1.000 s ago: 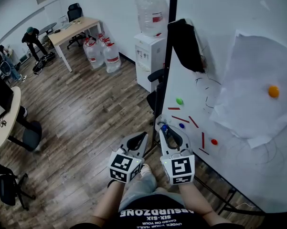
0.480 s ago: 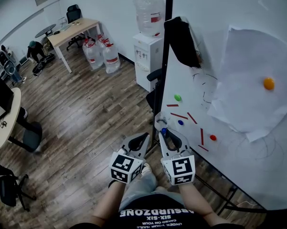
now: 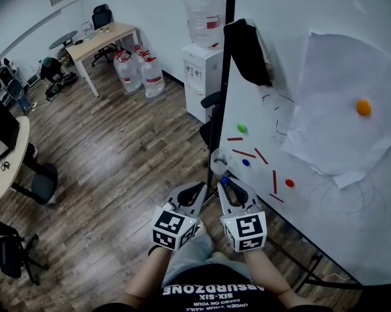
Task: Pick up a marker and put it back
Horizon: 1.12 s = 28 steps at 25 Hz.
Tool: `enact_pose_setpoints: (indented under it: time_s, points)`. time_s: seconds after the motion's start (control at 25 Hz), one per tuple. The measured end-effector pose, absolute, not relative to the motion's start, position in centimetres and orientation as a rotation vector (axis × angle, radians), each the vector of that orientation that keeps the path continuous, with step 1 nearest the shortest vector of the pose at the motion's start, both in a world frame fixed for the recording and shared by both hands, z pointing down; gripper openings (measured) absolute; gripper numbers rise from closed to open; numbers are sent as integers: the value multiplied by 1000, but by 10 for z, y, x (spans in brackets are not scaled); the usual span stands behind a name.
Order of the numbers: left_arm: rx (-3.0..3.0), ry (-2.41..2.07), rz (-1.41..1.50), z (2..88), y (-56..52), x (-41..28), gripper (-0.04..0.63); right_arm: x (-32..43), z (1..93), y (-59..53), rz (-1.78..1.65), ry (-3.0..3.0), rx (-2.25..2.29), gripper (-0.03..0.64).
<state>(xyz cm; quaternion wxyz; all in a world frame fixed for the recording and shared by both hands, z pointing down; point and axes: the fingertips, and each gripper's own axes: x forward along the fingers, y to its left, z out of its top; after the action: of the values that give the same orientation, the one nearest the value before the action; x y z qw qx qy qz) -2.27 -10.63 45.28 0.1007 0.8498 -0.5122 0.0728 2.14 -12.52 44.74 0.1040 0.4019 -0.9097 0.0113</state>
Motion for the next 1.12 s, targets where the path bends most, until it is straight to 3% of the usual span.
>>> enact_pose_setpoints:
  time_s: [1.12]
  points:
    - [2437,-1498,195,464,-92,-34,6,21,478,-118,184,-2656,1204,64]
